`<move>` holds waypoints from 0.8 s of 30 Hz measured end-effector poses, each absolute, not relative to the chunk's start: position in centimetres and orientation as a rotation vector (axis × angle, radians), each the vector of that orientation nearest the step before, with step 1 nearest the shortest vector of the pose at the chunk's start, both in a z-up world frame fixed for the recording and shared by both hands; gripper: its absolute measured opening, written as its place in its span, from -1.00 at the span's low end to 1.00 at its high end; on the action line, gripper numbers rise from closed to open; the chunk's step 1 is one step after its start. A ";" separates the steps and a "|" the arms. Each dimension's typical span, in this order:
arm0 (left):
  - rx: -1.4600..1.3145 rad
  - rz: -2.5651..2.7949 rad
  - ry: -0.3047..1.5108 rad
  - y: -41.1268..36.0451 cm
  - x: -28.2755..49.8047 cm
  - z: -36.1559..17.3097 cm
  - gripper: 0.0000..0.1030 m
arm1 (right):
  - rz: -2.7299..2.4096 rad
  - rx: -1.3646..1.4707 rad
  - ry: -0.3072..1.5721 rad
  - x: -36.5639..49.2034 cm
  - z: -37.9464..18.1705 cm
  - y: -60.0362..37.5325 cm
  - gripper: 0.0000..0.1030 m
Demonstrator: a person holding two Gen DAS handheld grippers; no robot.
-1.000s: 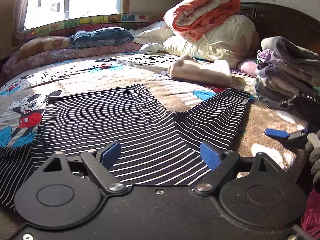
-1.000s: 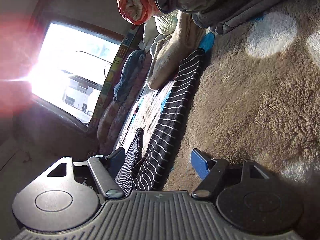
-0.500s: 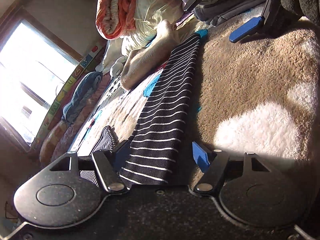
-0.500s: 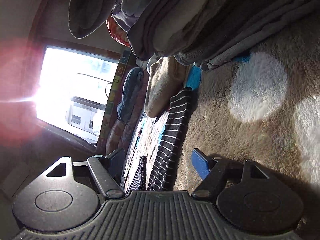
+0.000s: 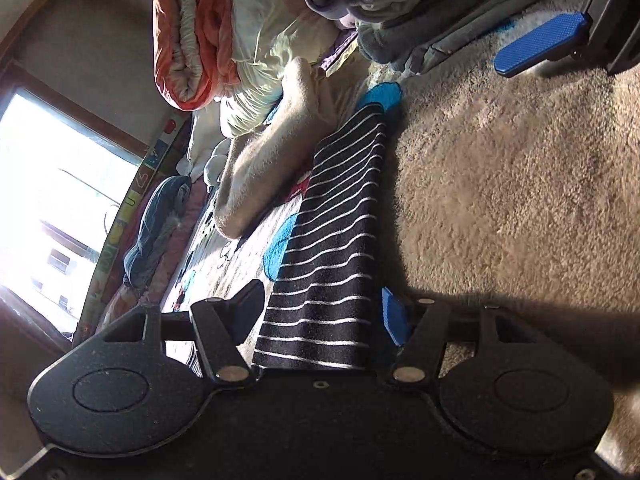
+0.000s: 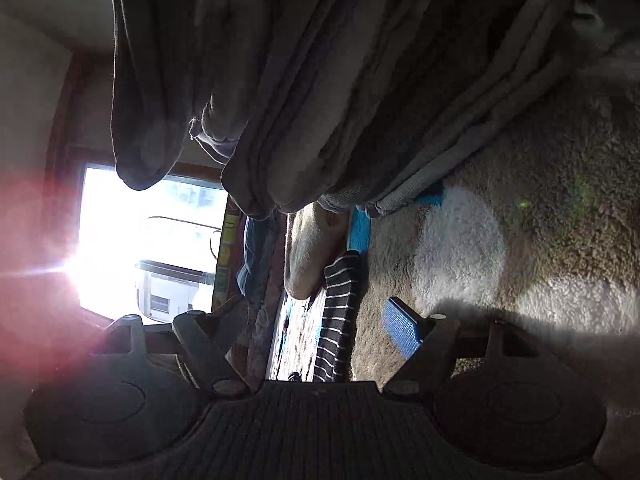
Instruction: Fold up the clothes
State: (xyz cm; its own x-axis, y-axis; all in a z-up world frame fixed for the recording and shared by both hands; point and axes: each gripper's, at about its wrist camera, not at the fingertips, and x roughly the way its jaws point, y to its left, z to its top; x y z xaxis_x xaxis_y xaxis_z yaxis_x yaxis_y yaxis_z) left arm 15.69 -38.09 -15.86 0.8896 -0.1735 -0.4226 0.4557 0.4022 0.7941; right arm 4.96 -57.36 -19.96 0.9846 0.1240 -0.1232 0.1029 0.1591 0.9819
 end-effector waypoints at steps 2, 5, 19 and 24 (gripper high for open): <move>1.102 -0.408 0.287 -39.1 16.2 -15.9 0.16 | 0.003 1.445 0.171 5.1 -20.4 -57.6 0.44; 1.124 -0.413 0.277 -40.7 16.9 -16.0 0.09 | -0.014 1.489 0.140 5.3 -20.9 -57.9 0.44; 1.209 -0.379 0.282 -47.2 20.2 -16.8 -0.23 | -0.066 1.599 -0.003 5.8 -22.5 -58.9 0.39; 1.196 -0.343 0.330 -48.7 21.8 -16.8 -0.32 | -0.077 1.584 -0.007 6.6 -22.5 -58.9 0.38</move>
